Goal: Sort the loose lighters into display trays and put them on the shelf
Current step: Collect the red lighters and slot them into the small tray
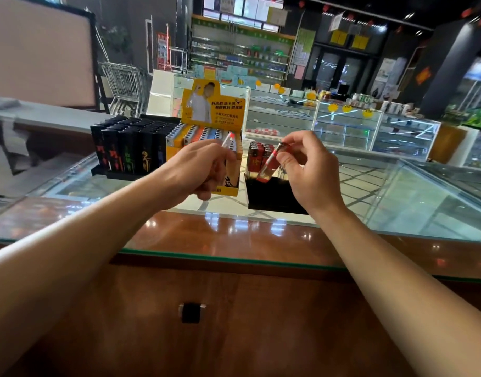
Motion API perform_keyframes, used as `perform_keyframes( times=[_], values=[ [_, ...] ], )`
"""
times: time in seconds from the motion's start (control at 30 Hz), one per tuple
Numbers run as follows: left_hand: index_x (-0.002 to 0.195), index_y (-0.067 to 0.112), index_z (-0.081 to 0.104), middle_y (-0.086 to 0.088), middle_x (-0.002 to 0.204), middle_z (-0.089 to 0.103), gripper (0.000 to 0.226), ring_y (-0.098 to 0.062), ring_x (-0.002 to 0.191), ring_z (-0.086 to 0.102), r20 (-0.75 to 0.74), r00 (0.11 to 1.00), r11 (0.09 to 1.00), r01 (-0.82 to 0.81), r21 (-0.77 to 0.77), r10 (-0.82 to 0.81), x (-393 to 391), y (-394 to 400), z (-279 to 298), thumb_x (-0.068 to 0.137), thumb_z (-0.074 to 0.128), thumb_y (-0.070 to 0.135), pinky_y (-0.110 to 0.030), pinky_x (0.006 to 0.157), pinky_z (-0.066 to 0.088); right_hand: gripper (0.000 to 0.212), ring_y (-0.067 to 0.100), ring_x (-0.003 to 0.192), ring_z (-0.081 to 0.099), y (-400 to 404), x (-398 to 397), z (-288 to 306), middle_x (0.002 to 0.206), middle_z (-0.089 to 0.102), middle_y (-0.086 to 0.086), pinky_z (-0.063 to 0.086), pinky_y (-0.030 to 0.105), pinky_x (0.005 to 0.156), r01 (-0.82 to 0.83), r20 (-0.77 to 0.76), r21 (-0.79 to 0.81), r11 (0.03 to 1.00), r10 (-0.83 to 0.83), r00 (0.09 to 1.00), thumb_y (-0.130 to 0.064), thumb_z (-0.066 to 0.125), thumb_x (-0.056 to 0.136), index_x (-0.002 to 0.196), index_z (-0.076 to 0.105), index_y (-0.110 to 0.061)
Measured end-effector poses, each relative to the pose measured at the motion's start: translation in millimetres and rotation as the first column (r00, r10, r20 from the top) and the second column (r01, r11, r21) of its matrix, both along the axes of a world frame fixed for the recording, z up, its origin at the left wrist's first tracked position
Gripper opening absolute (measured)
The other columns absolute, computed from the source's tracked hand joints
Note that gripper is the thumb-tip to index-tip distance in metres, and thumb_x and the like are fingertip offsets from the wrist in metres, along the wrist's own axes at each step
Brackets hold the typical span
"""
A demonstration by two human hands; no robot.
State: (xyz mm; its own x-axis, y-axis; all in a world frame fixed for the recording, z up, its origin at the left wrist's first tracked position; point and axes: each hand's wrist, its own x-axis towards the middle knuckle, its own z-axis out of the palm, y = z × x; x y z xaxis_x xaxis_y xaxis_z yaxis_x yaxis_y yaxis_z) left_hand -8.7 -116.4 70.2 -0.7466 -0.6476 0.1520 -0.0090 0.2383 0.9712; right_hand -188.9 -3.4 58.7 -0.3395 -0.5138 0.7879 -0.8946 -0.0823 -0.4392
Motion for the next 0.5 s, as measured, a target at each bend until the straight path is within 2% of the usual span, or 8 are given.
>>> perform_keyframes(
  times=[0.1, 0.23, 0.4, 0.47, 0.5],
  values=[
    [0.087, 0.012, 0.06, -0.006, 0.067, 0.049, 0.023, -0.017, 0.052, 0.046, -0.054, 0.996, 0.988, -0.084, -0.133, 0.077, 0, -4, -2, 0.098, 0.04, 0.005, -0.03, 0.046, 0.038, 0.015, 0.007, 0.086, 0.067, -12, -1, 5, 0.092, 0.071, -0.004, 0.056, 0.022, 0.077, -0.007, 0.01, 0.009, 1.0, 0.006, 1.0, -0.013, 0.07, 0.088, 0.102, 0.066, -0.016],
    [0.094, 0.024, 0.064, 0.008, 0.07, 0.059, 0.013, -0.004, 0.05, 0.055, -0.108, 0.983, 0.926, -0.175, -0.336, 0.146, -1, -7, -4, 0.098, 0.056, 0.014, -0.022, 0.048, 0.044, 0.017, 0.017, 0.09, 0.066, -25, -1, 9, 0.096, 0.071, 0.0, 0.056, 0.036, 0.08, 0.026, -0.081, 0.076, 0.997, -0.02, 0.997, -0.017, 0.071, 0.086, 0.103, 0.069, -0.016],
    [0.092, 0.032, 0.066, 0.01, 0.074, 0.064, 0.019, -0.007, 0.055, 0.058, -0.192, 0.97, 0.891, -0.215, -0.399, 0.148, -1, -12, -11, 0.095, 0.061, 0.014, -0.02, 0.051, 0.046, 0.022, 0.027, 0.1, 0.057, -34, -3, 1, 0.102, 0.071, 0.005, 0.047, 0.04, 0.086, 0.134, -0.256, 0.097, 0.986, -0.105, 0.961, -0.016, 0.074, 0.084, 0.106, 0.07, -0.013],
    [0.092, 0.034, 0.065, 0.01, 0.074, 0.063, 0.021, -0.007, 0.056, 0.059, -0.196, 0.97, 0.882, -0.216, -0.418, 0.144, 0, -12, -14, 0.094, 0.061, 0.013, -0.02, 0.051, 0.045, 0.021, 0.03, 0.101, 0.057, -36, -3, -3, 0.099, 0.069, 0.004, 0.049, 0.046, 0.089, 0.145, -0.251, 0.076, 0.987, -0.121, 0.96, -0.016, 0.075, 0.083, 0.104, 0.071, -0.014],
    [0.092, 0.034, 0.065, 0.01, 0.075, 0.063, 0.021, -0.006, 0.056, 0.059, -0.197, 0.969, 0.874, -0.221, -0.432, 0.148, 0, -12, -15, 0.093, 0.062, 0.013, -0.018, 0.051, 0.044, 0.02, 0.03, 0.101, 0.057, -36, -4, -3, 0.097, 0.066, 0.003, 0.049, 0.044, 0.088, 0.137, -0.217, 0.068, 0.988, -0.119, 0.969, -0.017, 0.075, 0.084, 0.103, 0.071, -0.015]
  ],
)
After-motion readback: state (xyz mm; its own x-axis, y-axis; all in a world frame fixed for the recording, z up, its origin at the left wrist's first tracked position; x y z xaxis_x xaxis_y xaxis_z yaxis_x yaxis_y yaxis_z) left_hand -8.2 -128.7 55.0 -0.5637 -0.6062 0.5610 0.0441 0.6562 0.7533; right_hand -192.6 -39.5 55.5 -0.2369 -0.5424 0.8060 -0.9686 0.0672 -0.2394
